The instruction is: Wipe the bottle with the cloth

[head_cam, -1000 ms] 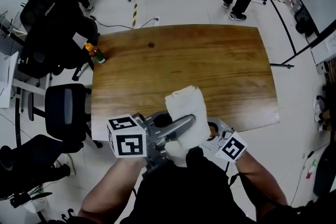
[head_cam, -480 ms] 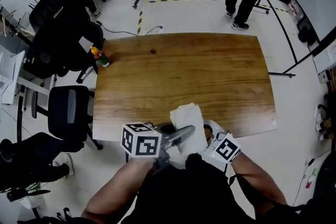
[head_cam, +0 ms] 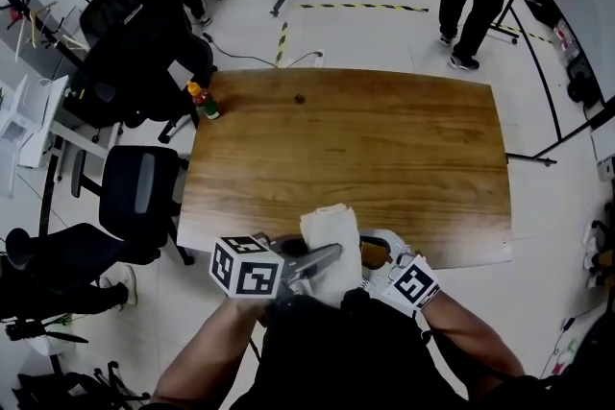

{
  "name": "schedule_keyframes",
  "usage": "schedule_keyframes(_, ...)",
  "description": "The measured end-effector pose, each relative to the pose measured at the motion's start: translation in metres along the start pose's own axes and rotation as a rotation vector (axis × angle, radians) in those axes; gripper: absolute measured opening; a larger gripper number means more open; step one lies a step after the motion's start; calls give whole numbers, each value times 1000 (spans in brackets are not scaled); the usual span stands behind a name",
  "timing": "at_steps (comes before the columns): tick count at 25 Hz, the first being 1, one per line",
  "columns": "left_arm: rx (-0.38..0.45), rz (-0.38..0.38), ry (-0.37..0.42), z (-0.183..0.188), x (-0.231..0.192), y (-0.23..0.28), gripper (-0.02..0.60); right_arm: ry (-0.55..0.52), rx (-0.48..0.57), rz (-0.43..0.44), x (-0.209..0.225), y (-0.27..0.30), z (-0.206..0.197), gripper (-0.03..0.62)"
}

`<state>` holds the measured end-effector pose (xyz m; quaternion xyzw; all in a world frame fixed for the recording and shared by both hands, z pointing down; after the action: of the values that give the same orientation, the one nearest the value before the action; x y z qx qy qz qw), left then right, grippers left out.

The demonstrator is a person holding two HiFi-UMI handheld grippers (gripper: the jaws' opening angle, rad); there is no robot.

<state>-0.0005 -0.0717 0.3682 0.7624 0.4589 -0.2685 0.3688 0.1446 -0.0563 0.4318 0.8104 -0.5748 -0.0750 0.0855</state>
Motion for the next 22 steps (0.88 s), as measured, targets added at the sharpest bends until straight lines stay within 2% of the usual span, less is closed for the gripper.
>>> schedule_keyframes(3,1,99,5,-11,-1,-19,101,-1,19,15,-2,-3,-2,132)
schedule_keyframes(5,56,174,-14,-21,-5,-42,101,-2,33,30,-4,-4,-2,132)
schedule_keyframes(6,110,193,-39,-24,-7,-54,101,2,45,36,-4,-4,-2,132)
schedule_keyframes(10,358,179,-176,-33,-5,-88,103,10,57,74,3,-3,-2,132)
schedule_keyframes(13,416,135,-237,-40,1,-94,103,4,34,98,3,-2,-3,140)
schedule_keyframes(15,417,110,-231,-43,2,-94,103,-7,31,87,2,-2,-2,222)
schedule_keyframes(16,415,100,-221,-44,3,-94,104,-15,33,71,1,-3,-1,245)
schedule_keyframes(18,414,80,-204,-46,6,-98,104,-32,32,14,1,-13,4,251)
schedule_keyframes(20,430,74,-191,-52,8,-108,104,-13,31,-88,0,-27,6,251)
schedule_keyframes(22,447,89,-172,-61,10,-123,106,54,37,-215,-5,-45,6,250)
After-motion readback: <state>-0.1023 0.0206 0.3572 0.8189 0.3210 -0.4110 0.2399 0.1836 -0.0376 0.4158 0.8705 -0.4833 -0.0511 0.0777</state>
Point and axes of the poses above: the fingertips, and each gripper's own axes: y forward along the fingers, x to its right, z out of its top, the point moved 8 cm from there along -y, backward along the fingers, and after that the axes turned 5 degrees about x, right-handed, at the moved point
